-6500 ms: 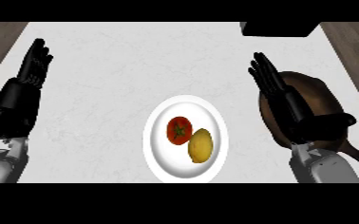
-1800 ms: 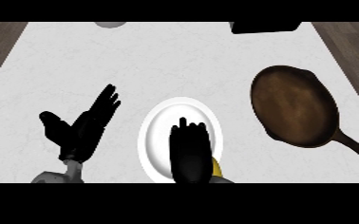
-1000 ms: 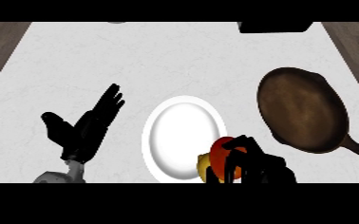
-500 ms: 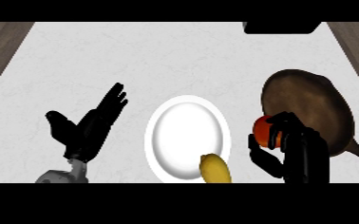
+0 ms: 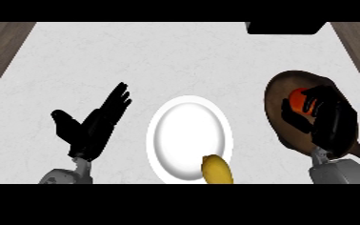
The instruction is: Pick the tomato from the plate and place it in the pan
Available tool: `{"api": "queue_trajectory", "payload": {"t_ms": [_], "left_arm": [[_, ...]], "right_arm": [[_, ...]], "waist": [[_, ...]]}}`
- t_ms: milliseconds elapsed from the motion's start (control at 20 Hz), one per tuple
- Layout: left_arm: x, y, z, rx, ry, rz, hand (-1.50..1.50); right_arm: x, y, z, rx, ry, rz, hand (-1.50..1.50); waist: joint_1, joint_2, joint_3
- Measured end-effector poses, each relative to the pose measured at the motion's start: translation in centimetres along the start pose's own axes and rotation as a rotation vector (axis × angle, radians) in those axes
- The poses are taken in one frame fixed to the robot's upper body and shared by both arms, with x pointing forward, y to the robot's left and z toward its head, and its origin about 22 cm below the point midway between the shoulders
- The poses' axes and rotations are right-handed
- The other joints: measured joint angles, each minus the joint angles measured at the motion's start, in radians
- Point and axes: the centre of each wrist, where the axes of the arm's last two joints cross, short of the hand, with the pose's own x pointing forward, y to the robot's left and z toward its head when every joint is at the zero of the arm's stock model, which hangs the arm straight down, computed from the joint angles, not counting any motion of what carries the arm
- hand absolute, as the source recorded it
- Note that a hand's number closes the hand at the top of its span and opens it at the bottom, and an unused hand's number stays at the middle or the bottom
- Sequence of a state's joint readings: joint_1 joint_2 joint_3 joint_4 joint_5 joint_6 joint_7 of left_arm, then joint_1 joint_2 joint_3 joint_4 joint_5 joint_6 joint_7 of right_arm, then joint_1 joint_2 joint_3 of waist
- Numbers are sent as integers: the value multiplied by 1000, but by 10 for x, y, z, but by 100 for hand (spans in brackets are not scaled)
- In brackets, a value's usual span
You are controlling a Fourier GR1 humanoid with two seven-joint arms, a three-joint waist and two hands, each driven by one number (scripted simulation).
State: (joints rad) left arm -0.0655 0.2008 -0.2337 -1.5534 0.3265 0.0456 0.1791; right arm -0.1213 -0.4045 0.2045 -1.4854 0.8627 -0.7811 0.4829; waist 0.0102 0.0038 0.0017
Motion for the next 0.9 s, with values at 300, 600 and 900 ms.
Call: {"api": "queue_trajectory", "payload": {"t_ms": [300,600,900], "left_arm": [[4,-2,-3,-1,3,-4,0],[9,-1,-8,-4,-3,-8,0],[4,-8,-9,-13,-6,-10,0]], "right_arm": [[-42,18,-43,-44,23,-1,150],[-79,31,-67,13,96,45,-150],[-103,33,-86,167,168,110,-150]], "waist": [[5,1,1],[12,4,0],[21,0,-11]]}}
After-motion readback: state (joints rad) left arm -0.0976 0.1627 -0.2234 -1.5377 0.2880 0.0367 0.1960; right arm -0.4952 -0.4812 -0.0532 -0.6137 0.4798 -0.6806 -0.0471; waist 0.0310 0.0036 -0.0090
